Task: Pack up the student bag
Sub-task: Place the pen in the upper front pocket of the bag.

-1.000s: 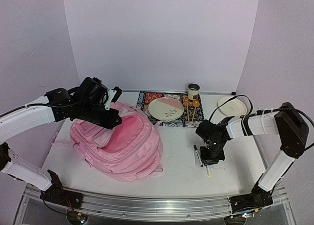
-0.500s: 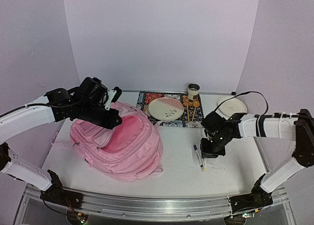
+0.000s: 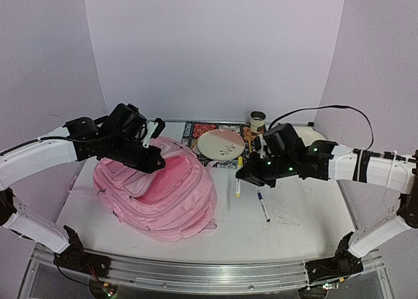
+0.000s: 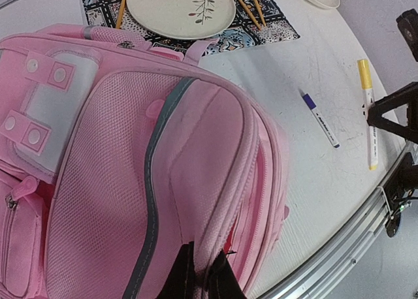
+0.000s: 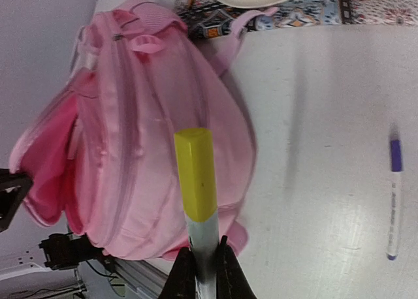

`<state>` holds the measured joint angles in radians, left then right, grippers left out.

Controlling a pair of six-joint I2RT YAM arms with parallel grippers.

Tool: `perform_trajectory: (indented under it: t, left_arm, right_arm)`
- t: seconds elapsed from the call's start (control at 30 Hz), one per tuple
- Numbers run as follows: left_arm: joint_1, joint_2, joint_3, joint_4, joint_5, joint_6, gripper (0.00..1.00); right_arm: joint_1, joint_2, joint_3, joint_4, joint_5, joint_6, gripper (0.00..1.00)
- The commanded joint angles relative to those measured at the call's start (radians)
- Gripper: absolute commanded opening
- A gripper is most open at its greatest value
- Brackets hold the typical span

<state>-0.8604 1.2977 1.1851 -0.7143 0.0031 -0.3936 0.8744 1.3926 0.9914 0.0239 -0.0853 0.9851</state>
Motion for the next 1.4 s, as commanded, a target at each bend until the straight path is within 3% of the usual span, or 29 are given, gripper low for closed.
perform_trajectory:
  t: [0.0, 0.2, 0.63, 0.8, 1.03, 1.37]
  left_arm:
    - [-0.003, -0.007, 0.073, 0.064, 0.081, -0.016, 0.0]
    - [-0.003, -0.006, 0.077, 0.065, 0.107, -0.033, 0.0]
    - [-0.003, 0.012, 0.113, 0.067, 0.145, -0.077, 0.0]
    - [-0.003, 0.008, 0.123, 0.067, 0.144, -0.083, 0.0]
    - [-0.003, -0.009, 0.098, 0.067, 0.09, -0.08, 0.0]
    - [-0.003, -0.013, 0.081, 0.067, 0.031, -0.083, 0.0]
  right_arm:
    - [0.073, 0.087, 0.102, 0.192, 0.011, 0.116, 0.0]
    - [0.139, 0.23, 0.189, 0.331, 0.025, 0.229, 0.0]
    - [0.198, 0.478, 0.404, 0.401, 0.014, 0.325, 0.01]
    - [0.205, 0.539, 0.458, 0.401, -0.007, 0.315, 0.16]
    - [0.205, 0.508, 0.49, 0.307, -0.022, 0.191, 0.29]
    - [0.205, 0.346, 0.35, 0.127, 0.038, 0.008, 0.4]
